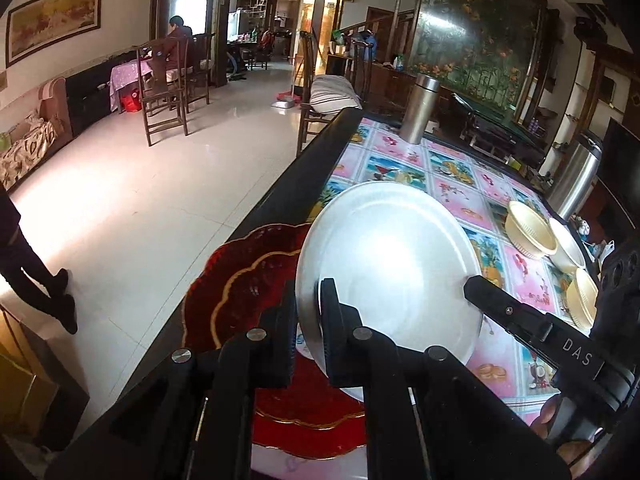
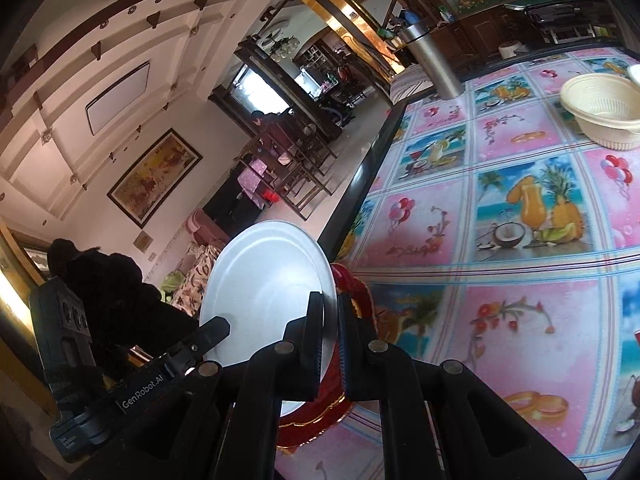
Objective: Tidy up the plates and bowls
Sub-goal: 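Lift the white plate with both grippers and lower it onto the red plates, then open both grippers to release the white plate and withdraw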
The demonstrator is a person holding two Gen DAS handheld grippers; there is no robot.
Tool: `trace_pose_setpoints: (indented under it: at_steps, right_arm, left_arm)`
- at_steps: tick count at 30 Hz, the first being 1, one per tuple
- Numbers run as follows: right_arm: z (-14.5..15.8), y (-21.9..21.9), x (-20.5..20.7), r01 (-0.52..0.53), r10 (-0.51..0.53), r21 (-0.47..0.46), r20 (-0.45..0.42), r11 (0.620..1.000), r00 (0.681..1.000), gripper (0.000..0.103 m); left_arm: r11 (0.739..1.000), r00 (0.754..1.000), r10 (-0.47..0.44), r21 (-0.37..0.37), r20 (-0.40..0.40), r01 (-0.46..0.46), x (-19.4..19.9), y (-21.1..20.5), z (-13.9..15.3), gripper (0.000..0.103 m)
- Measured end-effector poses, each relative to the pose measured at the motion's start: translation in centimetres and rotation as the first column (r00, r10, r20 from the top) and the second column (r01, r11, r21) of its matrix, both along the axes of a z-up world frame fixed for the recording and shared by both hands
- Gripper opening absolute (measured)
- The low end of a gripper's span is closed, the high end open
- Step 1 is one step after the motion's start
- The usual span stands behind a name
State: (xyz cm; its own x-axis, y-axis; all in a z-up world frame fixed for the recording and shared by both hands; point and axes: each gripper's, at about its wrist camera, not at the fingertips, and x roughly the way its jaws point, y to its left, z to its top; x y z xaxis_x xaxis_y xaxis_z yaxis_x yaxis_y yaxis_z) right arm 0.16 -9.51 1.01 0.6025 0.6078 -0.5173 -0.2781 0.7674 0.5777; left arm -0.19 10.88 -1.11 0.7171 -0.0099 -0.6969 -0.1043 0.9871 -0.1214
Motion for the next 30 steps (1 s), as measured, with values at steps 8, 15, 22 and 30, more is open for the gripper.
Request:
trace_pose_setpoints:
  at_steps: [8,15,22,30]
  right_arm:
    - [-2.8,3.0,0.7,-0.056,0.054,-0.048,-0.044,0.997,0.998,0.007]
    - [-4.1,3.4,0.8,-0.060,0.054,-0.100,-0.062,0.993,0.997,0.007]
    - [-4.6,3.5,0.8,-0.072,0.064,-0.125,-0.067,0.990,0.996,0.008]
    - [-4.9,4.9,0.3,-0.139,0.129,-0.152,-0.076,0.979,0.989,0.027]
  left_arm:
    - [1.000,0.996,-0.002,0.023,-0.092,0.004,1.0,1.1,-2.7,0.010]
    - [0.998,0.994,0.016,0.063,-0.108,-0.009,1.1,1.1,-3.2,0.010]
    - [0.995,0.995,0.060,0.084,-0.077,-0.054,0.1,3.1,-2.3,0.011]
    - [0.996,0.995,0.071,0.051,-0.071,-0.067,-0.2,2.9,-2.3,0.014]
